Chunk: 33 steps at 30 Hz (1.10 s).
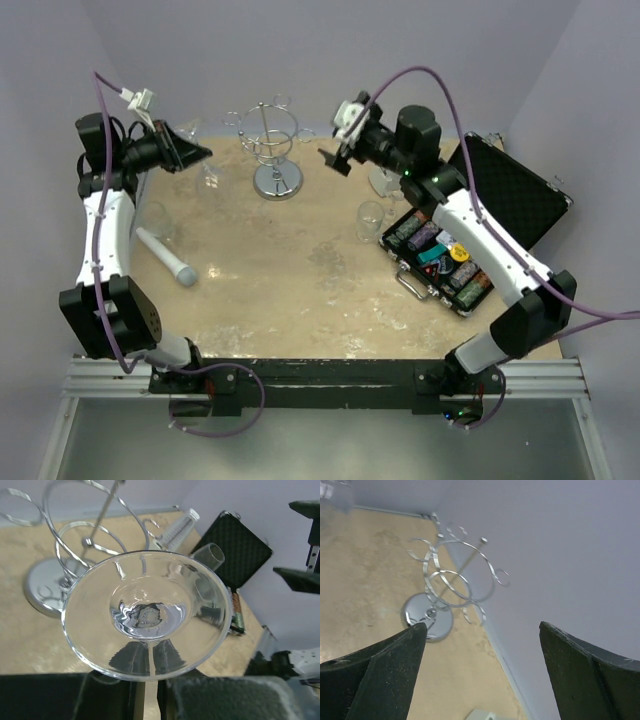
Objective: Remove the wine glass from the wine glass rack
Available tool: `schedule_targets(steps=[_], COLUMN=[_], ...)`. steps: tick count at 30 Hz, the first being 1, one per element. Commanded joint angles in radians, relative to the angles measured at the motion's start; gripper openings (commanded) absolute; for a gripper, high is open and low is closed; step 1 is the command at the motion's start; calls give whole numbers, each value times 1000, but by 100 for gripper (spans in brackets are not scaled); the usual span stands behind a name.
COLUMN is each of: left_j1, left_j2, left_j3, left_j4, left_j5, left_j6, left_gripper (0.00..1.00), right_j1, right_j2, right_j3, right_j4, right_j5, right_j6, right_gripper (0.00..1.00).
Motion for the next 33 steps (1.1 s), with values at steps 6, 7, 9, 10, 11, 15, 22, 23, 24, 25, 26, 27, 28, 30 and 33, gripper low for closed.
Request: schedule_targets(steps=[6,7,9,10,11,15,22,23,24,25,26,27,28,30,33], left_j1=[-2,-1,-1,-1,-4,-4,-13,-14,-14,-16,-16,-17,-19,-21,-21], left_j2=[-45,-28,-18,-18,-19,-8,19,21,22,21,15,13,10,5,2], left_j3=[-158,-154,-164,-178,-198,-262,-315,-324,-332,-336,-348,-359,-368,-387,-422], left_j4=[-224,-275,-338,-338,-344,-338,-346,-339,-340,-341,-345,-348,-349,-349,-319], left_j5=[252,280,320,338,349,395,412,415,413,407,404,403,401,400,407], left_j6=[-142,-119,-102,-108,-116,-179,-212,-223,-223,-222,-219,-217,-216,-209,-240], left_gripper=[0,0,0,0,0,0,0,0,0,0,0,0,0,0,0], right_j1=[184,199,226,235,244,270,307,313,319,324,333,342,351,374,407], right_j2=[-161,-170,-182,-184,-181,-130,-14,-4,5,11,16,22,29,46,63], right_j3=[-264,-290,-339,-359,-376,-380,-361,-361,-367,-373,-382,-392,-396,-402,-406], right_j4=[-59,-70,-78,-75,-68,-64,-19,-22,-22,-4,19,45,53,108,160], right_j5=[-135,-138,-136,-135,-139,-179,-248,-268,-286,-302,-317,-328,-341,-357,-374], right_j6=[-651,-720,-846,-896,-940,-1072,-1265,-1296,-1324,-1338,-1341,-1344,-1349,-1330,-1306], right_gripper=[98,98,98,98,99,98,98,98,99,99,99,99,99,99,99])
